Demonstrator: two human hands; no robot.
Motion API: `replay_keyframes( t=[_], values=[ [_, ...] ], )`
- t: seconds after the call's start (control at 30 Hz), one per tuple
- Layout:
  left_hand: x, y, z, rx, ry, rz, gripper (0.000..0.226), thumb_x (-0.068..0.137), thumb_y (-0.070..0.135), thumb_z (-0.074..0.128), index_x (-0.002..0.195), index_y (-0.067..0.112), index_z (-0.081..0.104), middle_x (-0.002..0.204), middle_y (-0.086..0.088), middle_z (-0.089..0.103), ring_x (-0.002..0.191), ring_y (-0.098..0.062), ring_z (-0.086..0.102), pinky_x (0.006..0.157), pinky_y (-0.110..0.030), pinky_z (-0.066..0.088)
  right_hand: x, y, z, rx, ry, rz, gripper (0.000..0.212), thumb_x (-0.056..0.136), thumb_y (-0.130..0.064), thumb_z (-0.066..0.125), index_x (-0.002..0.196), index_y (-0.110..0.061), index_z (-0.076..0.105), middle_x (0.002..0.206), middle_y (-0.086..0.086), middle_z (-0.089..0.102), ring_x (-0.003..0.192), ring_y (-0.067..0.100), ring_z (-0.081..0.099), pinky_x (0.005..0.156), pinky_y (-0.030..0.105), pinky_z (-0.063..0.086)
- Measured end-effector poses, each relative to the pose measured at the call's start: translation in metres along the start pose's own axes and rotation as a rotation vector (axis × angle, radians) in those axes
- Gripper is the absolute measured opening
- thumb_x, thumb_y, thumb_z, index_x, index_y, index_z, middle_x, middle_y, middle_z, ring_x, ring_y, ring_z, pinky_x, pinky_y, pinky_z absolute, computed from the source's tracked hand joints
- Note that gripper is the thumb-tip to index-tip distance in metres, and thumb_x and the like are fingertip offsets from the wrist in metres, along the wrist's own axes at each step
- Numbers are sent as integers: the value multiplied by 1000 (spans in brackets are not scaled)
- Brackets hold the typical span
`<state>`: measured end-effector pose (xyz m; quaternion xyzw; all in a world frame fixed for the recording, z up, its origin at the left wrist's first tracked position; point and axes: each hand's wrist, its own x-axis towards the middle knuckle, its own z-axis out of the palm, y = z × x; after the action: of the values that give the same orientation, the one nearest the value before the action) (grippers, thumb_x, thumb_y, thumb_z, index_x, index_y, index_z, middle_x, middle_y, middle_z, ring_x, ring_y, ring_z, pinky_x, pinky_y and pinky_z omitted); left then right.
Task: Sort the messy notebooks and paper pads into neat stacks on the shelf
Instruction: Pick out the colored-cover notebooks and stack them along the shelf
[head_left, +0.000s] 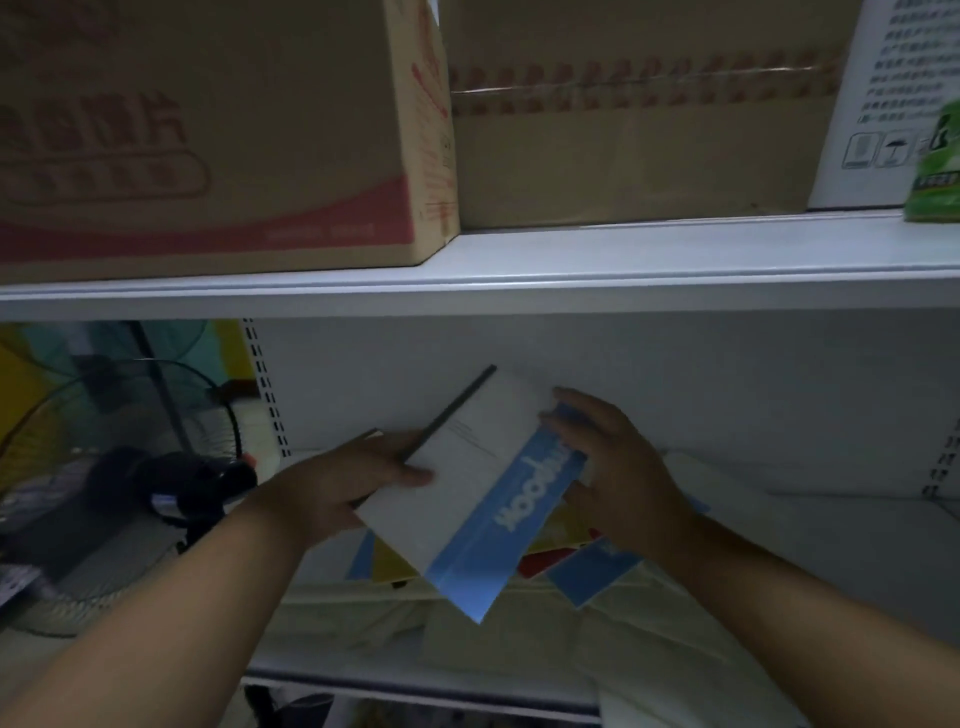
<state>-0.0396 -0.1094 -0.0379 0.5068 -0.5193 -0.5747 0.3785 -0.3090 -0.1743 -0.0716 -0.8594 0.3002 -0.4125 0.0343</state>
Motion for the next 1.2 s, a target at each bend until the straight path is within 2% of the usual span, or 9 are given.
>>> replay_keyframes(
  t=[0.1,0.2,0.3,0.43,0.6,0.73,0.9,1.03,1.2],
  values=[
    [-5,-12,-37,-18,71,50,101,26,43,96,119,25,59,115,-2,70,100,-19,67,72,-28,57,-13,-11,13,-170,-239,531,83,82,-56,59,147,-16,25,147,10,33,126,28,45,103,37,40],
    [-10,-21,-62,5,128,45,114,24,45,96,127,26,51,121,-4,64,105,-21,64,75,-31,57,-20,-28,19,-368,-509,690,103,75,-76,48,150,-17,11,149,10,32,132,28,38,106,38,36],
    [-15,-30,-72,-65,162,34,89,52,22,87,131,24,47,123,-7,62,107,-25,61,83,-39,52,-13,-37,11,-218,-514,827,97,76,-65,61,146,-11,22,145,6,39,125,24,46,95,30,41],
    [-20,-39,-83,-207,242,51,56,84,1,64,133,23,46,119,-8,61,104,-29,60,77,-42,54,-7,-29,2,25,-320,931,49,73,-36,78,109,-16,51,107,2,60,88,16,59,74,30,51],
    [-34,-32,-99,-283,395,122,47,89,-1,57,130,21,49,115,-10,63,99,-30,62,72,-40,56,0,-18,-27,695,50,957,18,89,-3,60,99,-17,58,100,15,65,81,26,65,66,37,56],
    [-41,-27,-92,-105,253,45,55,82,3,68,133,15,50,114,-12,67,103,-34,63,88,-46,51,11,-28,-32,871,-53,888,24,87,0,58,108,-8,66,81,8,71,69,20,67,56,27,52],
    [-44,-25,-54,-185,-36,-6,34,87,31,59,118,18,62,117,-12,68,99,-26,68,77,-35,58,33,-60,3,651,-209,803,19,86,-6,64,97,-21,70,89,8,72,79,18,67,72,32,55],
    [-42,-37,-59,-101,-83,58,93,35,36,95,119,17,62,114,-12,69,98,-28,68,73,-33,58,40,-67,17,576,1,858,10,89,-20,64,83,-13,67,77,11,67,64,18,64,68,34,56],
    [-40,-44,-68,-203,29,137,54,64,16,73,116,22,61,99,-6,74,85,-24,72,63,-34,59,12,-43,6,-469,-408,875,73,81,-71,46,120,-10,53,118,7,61,102,21,59,74,28,42]
  ],
)
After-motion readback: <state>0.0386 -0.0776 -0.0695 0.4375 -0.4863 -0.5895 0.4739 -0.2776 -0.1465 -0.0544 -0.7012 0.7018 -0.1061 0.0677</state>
